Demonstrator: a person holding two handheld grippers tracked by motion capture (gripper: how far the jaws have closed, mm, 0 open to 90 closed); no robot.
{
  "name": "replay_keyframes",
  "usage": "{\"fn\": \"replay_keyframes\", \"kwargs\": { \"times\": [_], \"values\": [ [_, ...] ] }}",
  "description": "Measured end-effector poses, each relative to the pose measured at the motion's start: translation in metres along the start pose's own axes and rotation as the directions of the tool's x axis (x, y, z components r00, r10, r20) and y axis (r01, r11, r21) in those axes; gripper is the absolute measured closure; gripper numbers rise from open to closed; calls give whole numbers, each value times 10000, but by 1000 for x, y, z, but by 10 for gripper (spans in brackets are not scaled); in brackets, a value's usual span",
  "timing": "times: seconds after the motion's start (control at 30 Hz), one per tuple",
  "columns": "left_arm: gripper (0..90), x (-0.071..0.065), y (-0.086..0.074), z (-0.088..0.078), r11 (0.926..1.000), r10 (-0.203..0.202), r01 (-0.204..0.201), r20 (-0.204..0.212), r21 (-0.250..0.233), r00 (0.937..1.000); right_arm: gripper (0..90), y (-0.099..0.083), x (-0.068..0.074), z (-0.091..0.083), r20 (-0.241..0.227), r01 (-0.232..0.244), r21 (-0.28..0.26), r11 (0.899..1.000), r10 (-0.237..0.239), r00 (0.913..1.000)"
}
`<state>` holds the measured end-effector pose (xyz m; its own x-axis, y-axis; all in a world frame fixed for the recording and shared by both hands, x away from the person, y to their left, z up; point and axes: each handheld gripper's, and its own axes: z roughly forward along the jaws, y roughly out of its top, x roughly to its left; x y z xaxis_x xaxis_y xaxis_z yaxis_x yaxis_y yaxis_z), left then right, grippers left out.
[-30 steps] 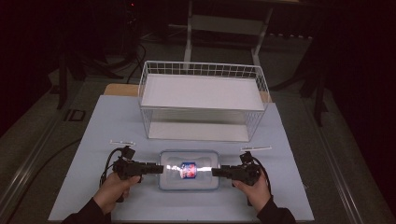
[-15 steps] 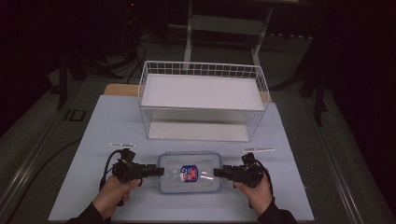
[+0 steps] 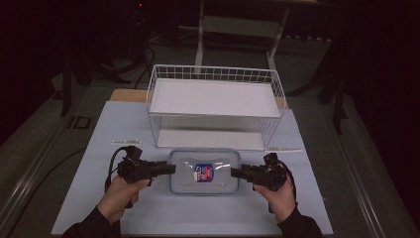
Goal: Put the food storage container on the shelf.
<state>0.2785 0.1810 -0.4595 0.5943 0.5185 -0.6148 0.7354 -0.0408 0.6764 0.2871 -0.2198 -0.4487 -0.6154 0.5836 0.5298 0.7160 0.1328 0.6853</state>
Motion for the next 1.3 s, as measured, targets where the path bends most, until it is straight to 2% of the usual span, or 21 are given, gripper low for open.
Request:
{"fn": "replay_keyframes", "kwargs": {
  "times": [0.3, 0.4, 0.43, 0.47, 0.5, 0.6, 0.7, 0.97, 1.3],
  "values": [
    [553, -17, 31, -11, 9979, 529, -532, -93, -359, 9986, 520, 26, 12, -15, 51, 364, -519, 9980, -362, 9993],
    [553, -23, 43, -16, 9961, 706, -713, -157, -516, 9974, 519, 43, 20, -22, 151, 585, -725, 9957, -576, 9982],
    [553, -25, 47, -17, 9956, 720, -728, -165, -595, 9973, 519, 43, 20, -22, 151, 585, -725, 9957, -576, 9982],
    [553, -27, 51, -19, 9948, 779, -789, -181, -639, 9968, 519, 52, 23, -25, 173, 684, -834, 9942, -672, 9976],
    [553, -28, 55, -20, 9944, 776, -787, -183, -703, 9968, 519, 52, 23, -25, 173, 684, -834, 9942, -672, 9976],
    [553, -33, 67, -22, 9931, 829, -836, -122, -818, 9965, 518, 69, 27, -31, 253, 833, -1065, 9908, -811, 9964],
    [553, -35, 73, -23, 9923, 845, -854, -131, -892, 9963, 519, 78, 29, -35, 236, 807, -1182, 9897, -785, 9966],
    [553, -45, 101, -27, 9880, 1083, -1102, -237, -1080, 9938, 519, 104, 32, -45, 255, 911, -1514, 9843, -882, 9958],
    [552, -54, 133, -24, 9819, 1291, -1346, -497, -1335, 9904, 519, 134, 26, -55, 206, 876, -1822, 9794, -852, 9961]
  ]
}}
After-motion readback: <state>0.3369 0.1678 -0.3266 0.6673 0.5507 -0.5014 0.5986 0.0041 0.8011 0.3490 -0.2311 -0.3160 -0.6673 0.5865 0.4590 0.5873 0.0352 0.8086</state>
